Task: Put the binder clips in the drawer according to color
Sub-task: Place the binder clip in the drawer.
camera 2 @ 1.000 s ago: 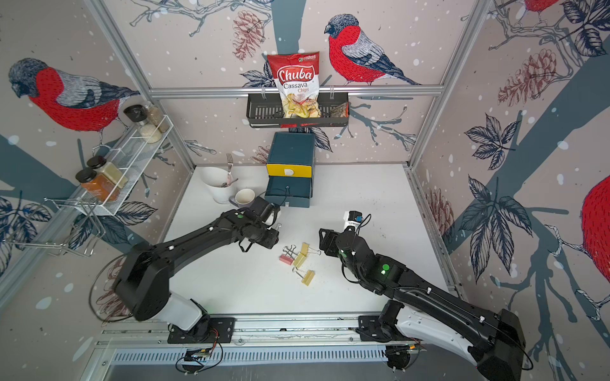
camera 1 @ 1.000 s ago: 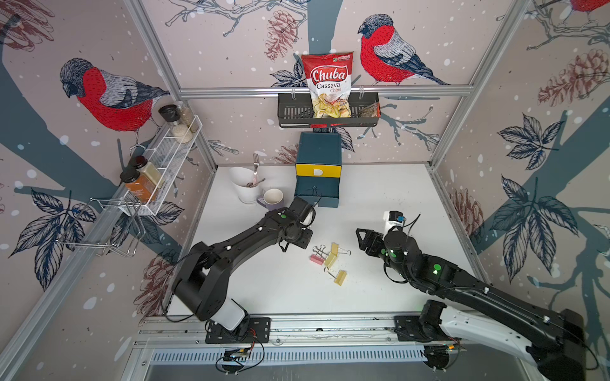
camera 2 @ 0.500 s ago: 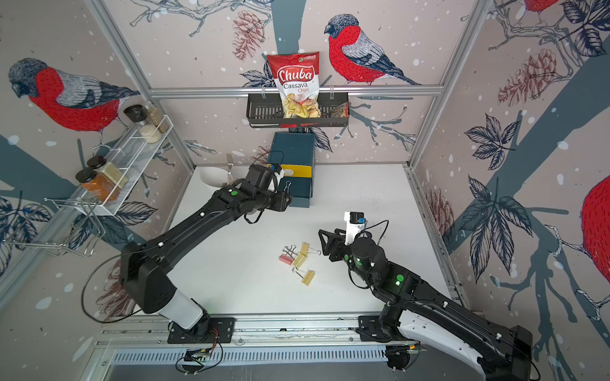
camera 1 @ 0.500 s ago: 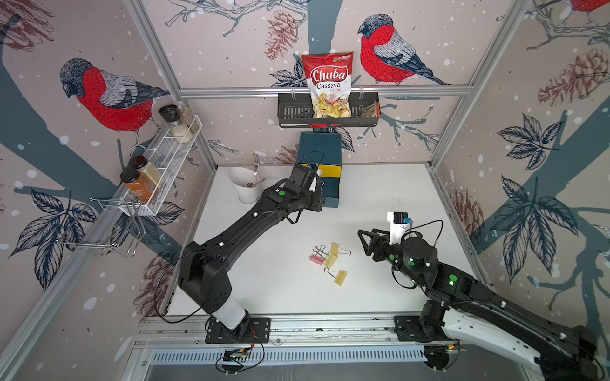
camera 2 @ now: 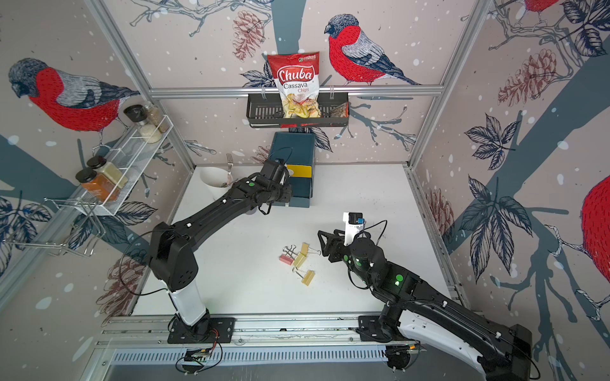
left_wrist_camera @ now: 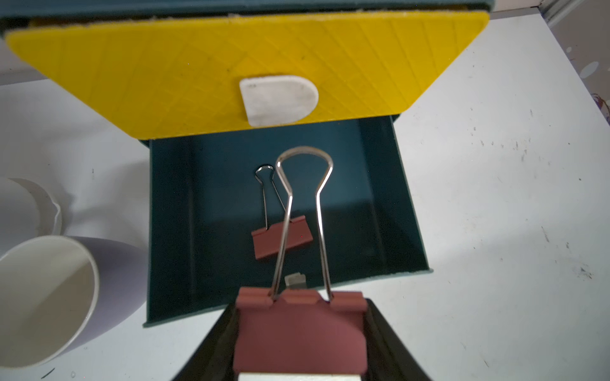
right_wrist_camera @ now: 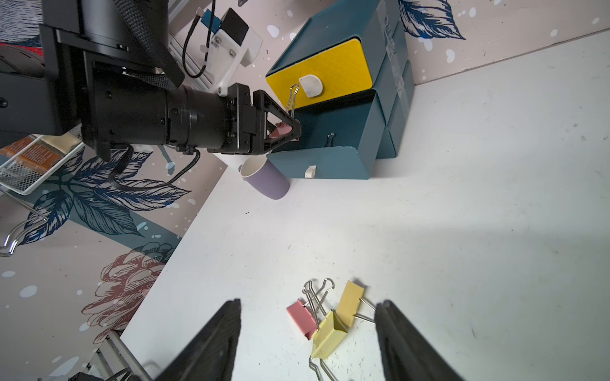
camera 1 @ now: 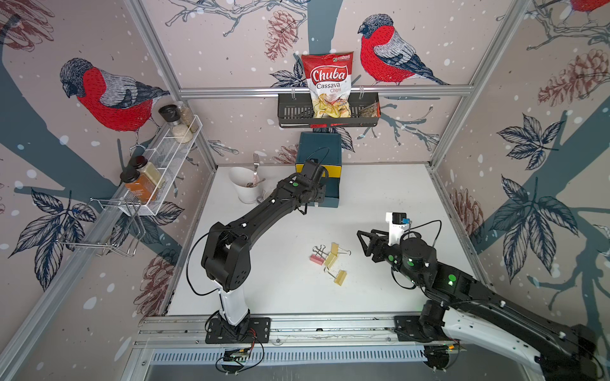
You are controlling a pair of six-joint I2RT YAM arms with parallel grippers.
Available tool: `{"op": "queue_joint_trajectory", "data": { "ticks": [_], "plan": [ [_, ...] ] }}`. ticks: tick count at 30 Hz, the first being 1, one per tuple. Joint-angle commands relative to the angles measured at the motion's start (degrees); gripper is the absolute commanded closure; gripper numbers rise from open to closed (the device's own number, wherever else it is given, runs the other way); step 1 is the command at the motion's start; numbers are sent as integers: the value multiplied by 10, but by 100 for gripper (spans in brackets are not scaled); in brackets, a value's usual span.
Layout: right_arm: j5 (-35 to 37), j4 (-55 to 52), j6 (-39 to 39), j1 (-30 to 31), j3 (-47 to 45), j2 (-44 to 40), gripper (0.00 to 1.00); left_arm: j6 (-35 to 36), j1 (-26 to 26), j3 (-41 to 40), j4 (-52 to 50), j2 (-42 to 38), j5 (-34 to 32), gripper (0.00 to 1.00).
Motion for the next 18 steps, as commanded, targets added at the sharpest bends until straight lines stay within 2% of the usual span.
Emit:
{"op": "queue_joint_trajectory", "data": {
  "ticks": [1,8,11,14,16,18],
  "plan": [
    [2,10,1,3,-2,1,31,-1,3,18,-5,22,-36,58],
    [3,9,1,4,-2,0,31,3,16,25,4,53,-64,55],
    [3,9,2,4,-4,-1,31,3,16,34,1,59,-59,50],
    [3,14,4,5,-9,-1,31,-1,15,31,2,55,-55,38],
    [3,16,5,5,-10,1,30,-7,15,30,-4,50,-52,23],
    [3,16,6,5,-10,2,30,-13,11,27,-8,34,-60,18]
  ]
}}
